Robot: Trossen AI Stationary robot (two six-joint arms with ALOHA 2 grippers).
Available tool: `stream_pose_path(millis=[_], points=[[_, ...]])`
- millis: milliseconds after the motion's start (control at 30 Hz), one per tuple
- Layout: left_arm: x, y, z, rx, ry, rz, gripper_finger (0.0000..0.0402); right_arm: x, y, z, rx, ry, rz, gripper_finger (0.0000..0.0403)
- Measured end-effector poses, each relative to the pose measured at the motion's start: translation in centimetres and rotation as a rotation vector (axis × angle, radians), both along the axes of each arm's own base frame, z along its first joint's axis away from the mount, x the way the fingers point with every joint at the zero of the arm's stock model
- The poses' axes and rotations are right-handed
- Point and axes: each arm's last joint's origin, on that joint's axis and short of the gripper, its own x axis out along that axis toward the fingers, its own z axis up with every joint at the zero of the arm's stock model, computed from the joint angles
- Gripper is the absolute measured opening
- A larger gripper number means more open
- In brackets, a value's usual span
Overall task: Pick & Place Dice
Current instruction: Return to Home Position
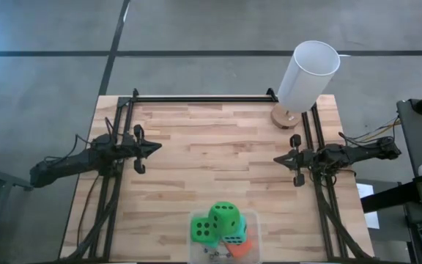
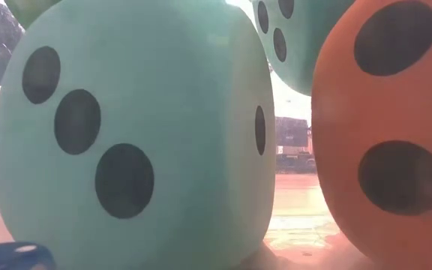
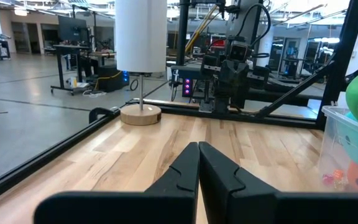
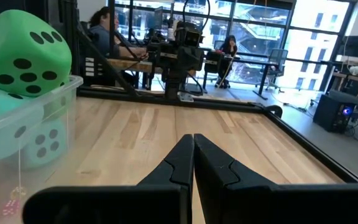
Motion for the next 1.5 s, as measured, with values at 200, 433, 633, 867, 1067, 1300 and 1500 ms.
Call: stream_pose_path(millis=[200, 433, 633, 867, 1067, 1300, 1500], points=[[0.0, 0.0, 0.0, 0.0, 0.0, 0.0, 0.0018, 0.0, 0.0, 0.0, 0.0, 0.0, 0.0, 0.0008], [0.0, 0.0, 0.0, 0.0, 0.0, 0.0, 0.0017, 0.0, 0.0, 0.0, 0.0, 0.0, 0.0, 0.0008], [0.0, 0.0, 0.0, 0.0, 0.0, 0.0, 0.0017, 0.0, 0.0, 0.0, 0.0, 0.0, 0.0, 0.0008], [0.0, 0.0, -0.01, -0.001, 0.0, 0.0, 0.0021, 0.0, 0.0, 0.0, 0.0, 0.0, 0.0, 0.0008], [0.0, 0.0, -0.02, -0.001, 0.001, 0.0, 0.002, 0.0, 0.0, 0.0, 0.0, 0.0, 0.0, 0.0008], [0.0, 0.0, -0.01, -0.003, 0.0, 0.0, 0.0023, 0.0, 0.0, 0.0, -0.001, 0.0, 0.0, 0.0008], [0.0, 0.0, -0.02, -0.003, 0.0, 0.0, 0.0023, 0.0, 0.0, 0.0, 0.0, 0.0, 0.0, 0.0008]])
